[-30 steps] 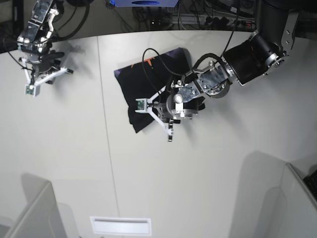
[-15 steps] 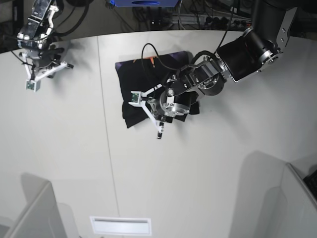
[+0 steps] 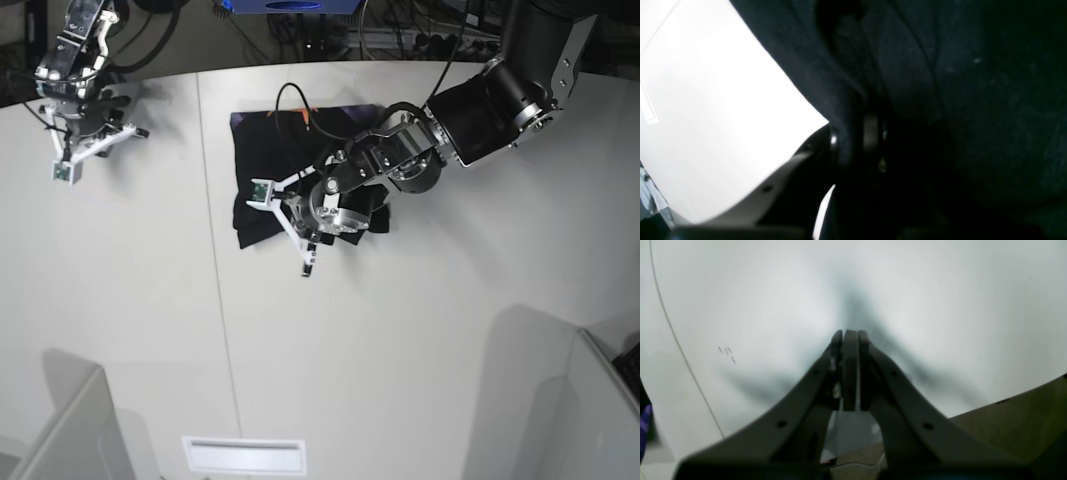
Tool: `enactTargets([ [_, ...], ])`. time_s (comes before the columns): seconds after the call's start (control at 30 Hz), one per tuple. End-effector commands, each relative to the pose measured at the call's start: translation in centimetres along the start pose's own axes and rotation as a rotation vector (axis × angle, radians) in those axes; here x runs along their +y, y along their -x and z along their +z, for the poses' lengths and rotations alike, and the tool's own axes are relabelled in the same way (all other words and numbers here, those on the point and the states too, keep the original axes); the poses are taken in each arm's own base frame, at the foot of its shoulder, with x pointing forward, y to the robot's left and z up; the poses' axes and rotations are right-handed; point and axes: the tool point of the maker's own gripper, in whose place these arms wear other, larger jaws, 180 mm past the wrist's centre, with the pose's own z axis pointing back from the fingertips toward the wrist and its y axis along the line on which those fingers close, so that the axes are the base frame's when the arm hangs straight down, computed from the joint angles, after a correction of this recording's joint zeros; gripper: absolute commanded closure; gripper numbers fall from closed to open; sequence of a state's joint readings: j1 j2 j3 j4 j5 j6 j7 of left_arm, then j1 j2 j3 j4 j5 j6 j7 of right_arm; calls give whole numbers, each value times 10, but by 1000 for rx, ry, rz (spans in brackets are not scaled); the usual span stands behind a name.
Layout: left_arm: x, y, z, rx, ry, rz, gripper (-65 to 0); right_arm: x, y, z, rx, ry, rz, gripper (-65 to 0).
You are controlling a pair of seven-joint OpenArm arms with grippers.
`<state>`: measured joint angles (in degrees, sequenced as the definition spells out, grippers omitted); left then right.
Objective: Fold the T-shirt properly
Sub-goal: 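Drag the folded shirt with the left gripper to square it on the table, then press the shirt flat with the left gripper and open it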
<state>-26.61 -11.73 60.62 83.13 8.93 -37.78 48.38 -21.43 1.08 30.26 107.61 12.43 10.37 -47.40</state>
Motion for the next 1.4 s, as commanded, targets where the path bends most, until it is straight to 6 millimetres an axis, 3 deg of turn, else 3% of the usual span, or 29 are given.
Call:
enactTargets([
  [0.0, 8, -6, 3, -22, -10, -6, 0, -1, -14, 3, -48, 1, 10, 0],
  [0.87, 23, -9, 9, -18, -43, -43, 0, 7, -8, 3, -41, -14, -17, 0],
  [1.07, 34, -7, 12, -10, -64, -51, -191, 8, -8, 3, -40, -17, -16, 0],
  [1.37, 55, -6, 19, -7, -104, -60, -411, 10, -9, 2, -41, -20, -16, 0],
])
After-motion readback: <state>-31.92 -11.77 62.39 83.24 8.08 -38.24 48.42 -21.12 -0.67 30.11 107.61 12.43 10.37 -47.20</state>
